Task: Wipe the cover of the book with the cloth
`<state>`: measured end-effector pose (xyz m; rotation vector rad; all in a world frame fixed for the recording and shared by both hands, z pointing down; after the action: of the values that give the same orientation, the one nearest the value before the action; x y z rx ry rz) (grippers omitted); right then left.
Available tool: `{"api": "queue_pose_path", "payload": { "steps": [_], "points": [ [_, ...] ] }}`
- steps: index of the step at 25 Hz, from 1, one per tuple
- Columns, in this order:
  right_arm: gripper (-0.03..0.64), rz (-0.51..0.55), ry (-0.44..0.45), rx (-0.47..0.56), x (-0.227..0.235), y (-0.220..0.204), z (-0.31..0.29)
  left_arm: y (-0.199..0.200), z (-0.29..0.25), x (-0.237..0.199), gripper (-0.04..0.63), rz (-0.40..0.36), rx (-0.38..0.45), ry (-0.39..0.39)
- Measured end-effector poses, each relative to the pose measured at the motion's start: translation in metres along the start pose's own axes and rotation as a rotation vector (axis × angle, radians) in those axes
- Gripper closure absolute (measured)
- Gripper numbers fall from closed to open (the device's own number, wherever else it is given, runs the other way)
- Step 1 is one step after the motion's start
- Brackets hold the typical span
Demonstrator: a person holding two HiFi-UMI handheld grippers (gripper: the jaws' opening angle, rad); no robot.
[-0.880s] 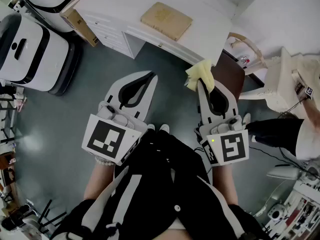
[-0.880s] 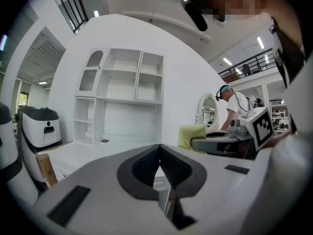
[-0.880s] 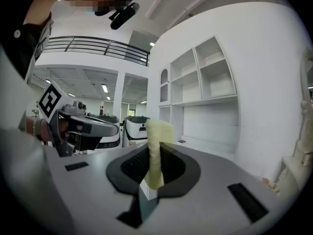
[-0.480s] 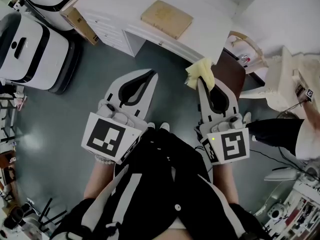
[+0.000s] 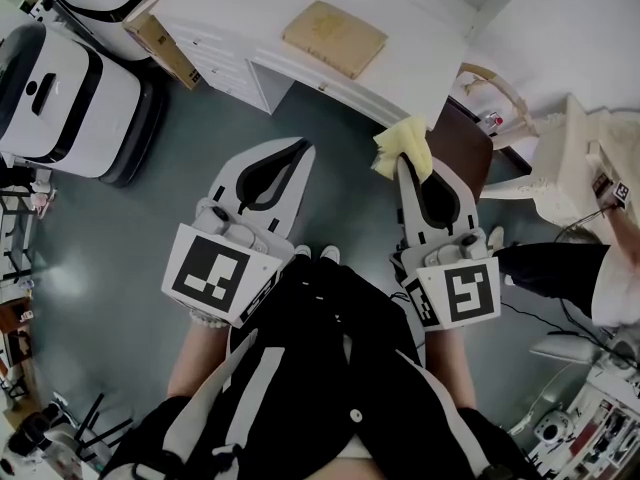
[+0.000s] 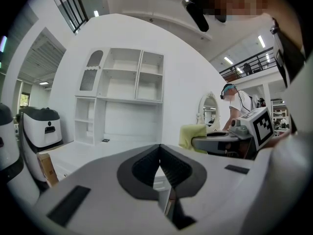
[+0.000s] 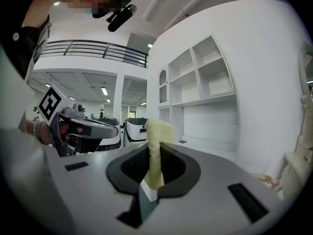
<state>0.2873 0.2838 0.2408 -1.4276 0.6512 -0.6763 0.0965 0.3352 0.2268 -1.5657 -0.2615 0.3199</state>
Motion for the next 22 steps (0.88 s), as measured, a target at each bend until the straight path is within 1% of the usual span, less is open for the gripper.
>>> {"api": "queue_pose_path", "payload": {
  "steps": [6,10,17,22],
  "points": [
    [0.580,-0.003,0.011,0.003,0.008,0.001,0.012,0.002,-0.003,0.014,0.594,-0.007,-0.002,0.011],
    [0.581,-0.007,0.035,-0.002,0.014,-0.003,0.020,0.000,-0.004,0.026,0.594,-0.003,-0.013,0.022],
    [0.581,-0.026,0.079,0.009,0.013,-0.010,0.029,-0.007,0.011,0.045,0.594,0.004,-0.029,0.061],
    [0.581,-0.029,0.081,0.017,0.011,-0.012,0.036,-0.006,0.019,0.049,0.594,-0.009,-0.020,0.077]
  ]
}}
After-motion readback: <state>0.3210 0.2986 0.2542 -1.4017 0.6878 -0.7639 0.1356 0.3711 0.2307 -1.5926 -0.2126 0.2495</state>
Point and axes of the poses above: the fingertips, and each gripper's own axes: z backward along the fingers, x to its right, y out of its top, the point moved 8 cm from there along z, backward along the fingers, and after that the axes turned 9 degrees about x, right-handed, at the moved point
